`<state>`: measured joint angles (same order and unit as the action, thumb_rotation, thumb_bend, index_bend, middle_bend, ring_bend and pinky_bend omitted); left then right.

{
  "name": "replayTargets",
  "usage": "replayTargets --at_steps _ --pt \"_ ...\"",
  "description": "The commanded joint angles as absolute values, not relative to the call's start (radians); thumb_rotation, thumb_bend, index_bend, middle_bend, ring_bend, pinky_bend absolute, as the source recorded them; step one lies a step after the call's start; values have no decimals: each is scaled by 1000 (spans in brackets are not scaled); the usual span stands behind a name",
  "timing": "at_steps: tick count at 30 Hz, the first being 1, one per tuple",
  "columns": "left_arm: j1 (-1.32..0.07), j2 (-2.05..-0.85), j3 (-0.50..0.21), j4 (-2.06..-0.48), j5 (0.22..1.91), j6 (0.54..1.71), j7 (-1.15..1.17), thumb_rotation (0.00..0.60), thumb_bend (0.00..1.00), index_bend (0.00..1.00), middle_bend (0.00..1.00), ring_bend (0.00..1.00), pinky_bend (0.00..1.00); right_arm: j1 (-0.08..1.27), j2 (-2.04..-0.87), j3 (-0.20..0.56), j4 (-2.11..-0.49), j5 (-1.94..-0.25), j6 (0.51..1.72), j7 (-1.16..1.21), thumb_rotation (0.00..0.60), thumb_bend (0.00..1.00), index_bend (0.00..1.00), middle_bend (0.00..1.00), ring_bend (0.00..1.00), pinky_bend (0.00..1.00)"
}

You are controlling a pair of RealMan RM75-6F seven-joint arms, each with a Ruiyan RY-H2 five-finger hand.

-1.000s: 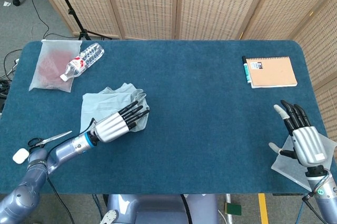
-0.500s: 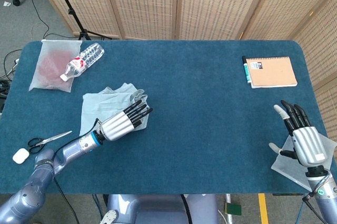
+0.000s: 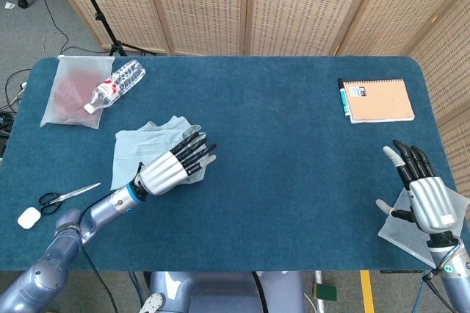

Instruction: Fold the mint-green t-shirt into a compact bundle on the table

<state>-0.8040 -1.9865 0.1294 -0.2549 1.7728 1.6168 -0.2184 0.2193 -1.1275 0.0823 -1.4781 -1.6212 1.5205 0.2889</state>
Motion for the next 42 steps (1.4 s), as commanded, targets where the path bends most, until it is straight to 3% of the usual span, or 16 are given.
replayTargets --at_steps 1,7,14,27,42 --pt "-800 -1952 90 -289 1733 1641 -282 600 246 0 0 0 0 219 -1127 82 -1479 -1622 1521 290 600 0 0 0 0 0" --pt "-782 -1879 46 -371 1687 1654 -344 600 207 0 0 0 0 218 -1127 81 -1484 -1625 1523 288 600 0 0 0 0 0" --pt "-737 -1834 56 -416 1653 1502 -359 600 206 0 0 0 0 220 -1127 79 -1487 -1629 1520 283 600 0 0 0 0 0" --pt "-790 -1946 -36 -436 1548 1256 -377 600 210 0 0 0 0 223 -1127 80 -1482 -1621 1509 285 600 0 0 0 0 0" --pt "-872 -2031 -76 -382 1531 1185 -311 600 213 0 0 0 0 225 -1123 83 -1479 -1610 1501 301 600 0 0 0 0 0"
